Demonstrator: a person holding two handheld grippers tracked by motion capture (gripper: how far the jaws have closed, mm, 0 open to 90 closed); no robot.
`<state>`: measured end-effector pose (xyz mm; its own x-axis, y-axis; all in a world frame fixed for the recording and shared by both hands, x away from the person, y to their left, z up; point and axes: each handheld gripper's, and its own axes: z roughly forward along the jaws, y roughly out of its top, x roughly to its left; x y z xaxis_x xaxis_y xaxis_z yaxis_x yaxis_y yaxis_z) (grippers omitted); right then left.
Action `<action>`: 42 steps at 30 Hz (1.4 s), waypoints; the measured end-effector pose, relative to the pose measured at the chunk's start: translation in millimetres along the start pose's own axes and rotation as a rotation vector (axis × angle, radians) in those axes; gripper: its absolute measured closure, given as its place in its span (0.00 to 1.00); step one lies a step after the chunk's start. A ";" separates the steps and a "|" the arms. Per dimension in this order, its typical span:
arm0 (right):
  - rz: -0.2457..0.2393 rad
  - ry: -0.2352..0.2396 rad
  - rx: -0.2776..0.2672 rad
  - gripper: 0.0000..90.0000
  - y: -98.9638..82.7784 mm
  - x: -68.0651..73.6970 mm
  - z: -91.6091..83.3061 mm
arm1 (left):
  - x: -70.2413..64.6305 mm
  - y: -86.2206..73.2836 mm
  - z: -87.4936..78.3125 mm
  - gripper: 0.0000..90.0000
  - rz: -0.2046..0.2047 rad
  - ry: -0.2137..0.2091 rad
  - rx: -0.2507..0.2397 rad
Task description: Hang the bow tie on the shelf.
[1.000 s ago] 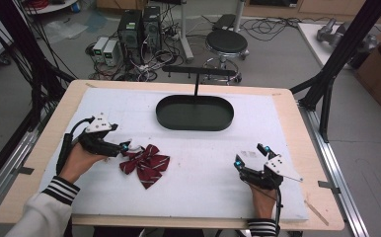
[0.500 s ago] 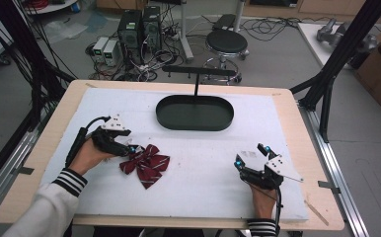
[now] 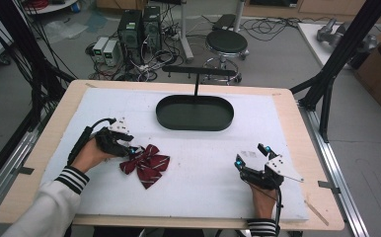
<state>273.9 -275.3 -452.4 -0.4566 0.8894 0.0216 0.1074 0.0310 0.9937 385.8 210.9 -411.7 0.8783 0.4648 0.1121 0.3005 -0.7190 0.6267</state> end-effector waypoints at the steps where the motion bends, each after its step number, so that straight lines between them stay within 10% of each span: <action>1: -0.006 -0.001 -0.004 0.12 0.1 -0.5 0.2 | 0.3 1.0 -0.2 0.55 0.007 0.001 0.009; 23: -0.003 -0.002 -0.005 0.11 0.1 -0.9 0.0 | 0.9 14.6 11.0 0.68 0.065 -0.026 0.153; 42: 0.006 -0.002 -0.005 0.11 -0.1 -0.8 -0.3 | 0.7 20.3 14.5 0.95 -0.003 -0.017 0.217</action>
<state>274.0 -276.2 -452.5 -0.4546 0.8903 0.0272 0.1056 0.0236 0.9941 397.9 189.1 -410.1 0.8827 0.4600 0.0962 0.3750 -0.8128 0.4459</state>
